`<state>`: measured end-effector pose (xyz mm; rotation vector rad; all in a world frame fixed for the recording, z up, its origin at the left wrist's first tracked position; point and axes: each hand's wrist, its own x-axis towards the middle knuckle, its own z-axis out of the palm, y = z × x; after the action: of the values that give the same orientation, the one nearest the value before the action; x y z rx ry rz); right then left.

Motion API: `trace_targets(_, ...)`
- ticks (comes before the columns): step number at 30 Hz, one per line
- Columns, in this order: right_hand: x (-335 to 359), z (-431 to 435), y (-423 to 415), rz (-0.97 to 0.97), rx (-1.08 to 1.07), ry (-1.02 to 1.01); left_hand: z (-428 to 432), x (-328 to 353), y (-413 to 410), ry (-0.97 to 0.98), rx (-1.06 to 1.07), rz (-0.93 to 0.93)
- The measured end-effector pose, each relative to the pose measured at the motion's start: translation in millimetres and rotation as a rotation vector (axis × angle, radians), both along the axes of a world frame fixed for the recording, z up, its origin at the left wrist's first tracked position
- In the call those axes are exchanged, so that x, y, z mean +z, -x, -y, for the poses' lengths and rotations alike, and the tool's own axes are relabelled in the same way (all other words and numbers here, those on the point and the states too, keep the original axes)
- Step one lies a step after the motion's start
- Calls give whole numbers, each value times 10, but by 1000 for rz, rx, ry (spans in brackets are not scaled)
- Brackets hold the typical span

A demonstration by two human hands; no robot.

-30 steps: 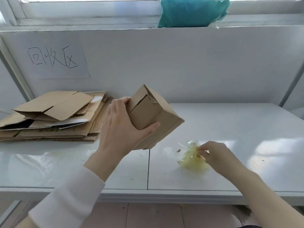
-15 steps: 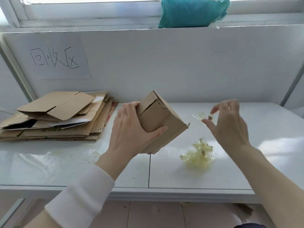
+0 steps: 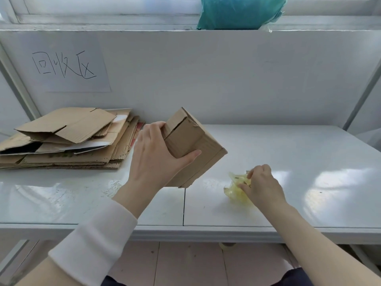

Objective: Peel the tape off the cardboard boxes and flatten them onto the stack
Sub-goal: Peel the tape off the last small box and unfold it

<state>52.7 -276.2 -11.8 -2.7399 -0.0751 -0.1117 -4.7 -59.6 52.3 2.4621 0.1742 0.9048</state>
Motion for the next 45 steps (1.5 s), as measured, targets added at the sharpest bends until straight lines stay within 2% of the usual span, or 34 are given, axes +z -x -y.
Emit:
trace_targets(9,199,-25,-58,144,207,-118,19,34,80,4,2,25)
trace_targets(11,251,-37,12,220,167,-33,1,52,95,11,14,36)
trace_targets(12,303,-56,80,312,126,-52,-10,65,101,17,24,44)
trace_targets(14,449,-156,293,498,127,-271,-25,96,109,13,56,86)
trace_targets(15,529,-237,413,522,171,-416,-25,108,110,-6,73,129)
trace_targets(16,605,-344,522,472,230,-538,-19,111,111,-30,83,176)
trace_targets(19,723,-693,731,122,371,-889,31,87,151,-99,35,268)
trace_targets(20,732,-776,739,58,370,-1008,40,67,173,-139,-5,291)
trace_targets(22,758,-882,690,66,303,-1143,9,1,228,-216,-108,303)
trace_targets(24,768,-912,614,128,246,-1137,-71,-48,303,-226,-223,231)
trace_targets(26,756,-923,551,124,293,-1108,-160,-66,362,-175,-270,145)
trace_targets(28,759,-936,553,75,382,-1106,-232,-69,381,-88,-207,117)
trace_targets(30,751,-955,562,49,377,-1077,-291,-53,367,-35,-115,135)
trace_targets(32,714,-965,536,98,355,-999,-324,-4,381,-7,-77,145)
trace_targets(36,706,-974,466,298,300,-853,-416,161,439,107,-144,133)
trace_targets(39,782,-1003,520,492,380,-609,-431,285,440,-16,-147,141)
trace_targets(41,836,-1065,560,567,429,-490,-418,370,419,-256,-56,177)
trace_targets(43,875,-1098,566,621,431,-418,-407,500,425,-440,73,151)
trace_targets(45,893,-1087,546,622,415,-411,-454,604,412,-506,106,84)
